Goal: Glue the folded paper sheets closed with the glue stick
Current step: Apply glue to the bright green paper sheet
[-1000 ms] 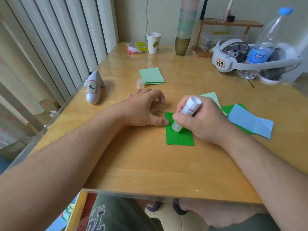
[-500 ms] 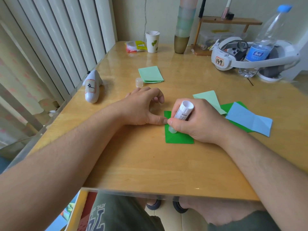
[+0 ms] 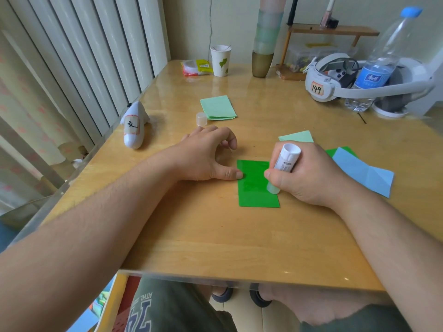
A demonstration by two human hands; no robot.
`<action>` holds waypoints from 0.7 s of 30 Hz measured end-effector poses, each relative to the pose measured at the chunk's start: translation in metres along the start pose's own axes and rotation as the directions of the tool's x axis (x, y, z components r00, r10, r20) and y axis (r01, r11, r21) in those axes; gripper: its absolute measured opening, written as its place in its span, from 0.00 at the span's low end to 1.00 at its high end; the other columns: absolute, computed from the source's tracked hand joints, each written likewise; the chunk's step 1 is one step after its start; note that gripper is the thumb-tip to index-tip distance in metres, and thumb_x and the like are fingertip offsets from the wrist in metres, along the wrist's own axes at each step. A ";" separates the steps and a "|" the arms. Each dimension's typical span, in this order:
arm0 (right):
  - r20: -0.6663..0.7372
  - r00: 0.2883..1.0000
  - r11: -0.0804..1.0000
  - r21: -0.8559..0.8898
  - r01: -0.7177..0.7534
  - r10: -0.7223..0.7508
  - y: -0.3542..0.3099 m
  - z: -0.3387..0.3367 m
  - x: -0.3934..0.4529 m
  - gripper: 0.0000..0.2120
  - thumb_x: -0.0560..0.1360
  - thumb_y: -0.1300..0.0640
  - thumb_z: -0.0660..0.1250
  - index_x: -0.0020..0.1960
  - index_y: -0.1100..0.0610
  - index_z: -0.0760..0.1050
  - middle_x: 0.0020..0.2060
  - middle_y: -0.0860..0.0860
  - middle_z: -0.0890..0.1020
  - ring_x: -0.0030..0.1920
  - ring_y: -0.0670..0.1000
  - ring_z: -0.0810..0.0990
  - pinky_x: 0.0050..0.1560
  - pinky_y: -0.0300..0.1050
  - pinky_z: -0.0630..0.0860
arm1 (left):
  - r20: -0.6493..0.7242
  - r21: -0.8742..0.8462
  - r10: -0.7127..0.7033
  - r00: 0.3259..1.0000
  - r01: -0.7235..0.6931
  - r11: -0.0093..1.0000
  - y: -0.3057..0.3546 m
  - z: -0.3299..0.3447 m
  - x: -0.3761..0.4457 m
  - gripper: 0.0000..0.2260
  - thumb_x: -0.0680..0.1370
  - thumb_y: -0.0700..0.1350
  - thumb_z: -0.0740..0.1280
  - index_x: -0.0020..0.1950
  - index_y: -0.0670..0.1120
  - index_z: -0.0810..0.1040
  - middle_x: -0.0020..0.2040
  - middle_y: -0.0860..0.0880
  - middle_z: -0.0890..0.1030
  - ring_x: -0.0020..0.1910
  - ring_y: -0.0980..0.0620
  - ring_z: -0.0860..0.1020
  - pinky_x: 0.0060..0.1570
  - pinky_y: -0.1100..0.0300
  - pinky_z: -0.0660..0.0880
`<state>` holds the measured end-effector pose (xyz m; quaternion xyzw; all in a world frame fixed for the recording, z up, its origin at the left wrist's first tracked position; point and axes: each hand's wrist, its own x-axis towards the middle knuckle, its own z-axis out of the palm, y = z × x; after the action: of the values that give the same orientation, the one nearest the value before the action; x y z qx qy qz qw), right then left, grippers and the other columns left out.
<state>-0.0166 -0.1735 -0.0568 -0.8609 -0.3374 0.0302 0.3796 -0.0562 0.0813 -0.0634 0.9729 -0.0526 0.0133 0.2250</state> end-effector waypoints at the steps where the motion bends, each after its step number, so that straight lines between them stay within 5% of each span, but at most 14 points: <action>1: -0.004 1.000 1.000 -0.012 -0.005 0.005 0.000 0.000 0.000 0.10 0.68 0.48 0.74 0.38 0.51 0.75 0.30 0.49 0.77 0.33 0.49 0.73 0.37 0.47 0.71 | 0.004 0.000 -0.001 1.000 0.001 1.000 0.000 0.000 0.000 0.25 0.66 0.69 0.76 0.56 0.63 0.71 0.54 0.64 0.70 0.62 0.52 0.68 0.69 0.46 0.67; 8: -0.129 0.992 0.964 0.261 0.046 -0.013 -0.001 0.000 0.003 0.12 0.68 0.49 0.71 0.37 0.56 0.73 0.26 0.43 0.70 0.31 0.45 0.68 0.33 0.39 0.66 | 0.025 0.015 -0.007 1.000 0.007 1.000 0.002 -0.002 0.000 0.24 0.68 0.68 0.75 0.57 0.63 0.71 0.54 0.64 0.69 0.62 0.52 0.67 0.69 0.48 0.66; 14: -0.052 0.996 0.972 0.219 0.080 -0.070 -0.012 0.017 0.006 0.13 0.67 0.42 0.71 0.40 0.52 0.76 0.30 0.46 0.76 0.34 0.51 0.73 0.36 0.43 0.70 | 0.049 0.031 -0.027 0.998 0.025 0.999 0.001 0.000 0.000 0.28 0.60 0.74 0.67 0.56 0.66 0.69 0.55 0.64 0.69 0.63 0.52 0.66 0.67 0.50 0.65; 21: 0.021 0.994 0.986 0.133 0.102 -0.106 -0.020 0.024 0.004 0.10 0.70 0.47 0.74 0.39 0.51 0.77 0.30 0.47 0.76 0.32 0.48 0.72 0.34 0.43 0.69 | 0.053 0.030 -0.028 0.998 0.026 0.999 0.002 -0.001 -0.001 0.31 0.58 0.75 0.66 0.57 0.65 0.69 0.56 0.63 0.70 0.63 0.51 0.67 0.68 0.48 0.66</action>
<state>-0.0315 -0.1462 -0.0594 -0.8147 -0.3843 0.0450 0.4320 -0.0571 0.0795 -0.0619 0.9766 -0.0453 -0.0151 0.2095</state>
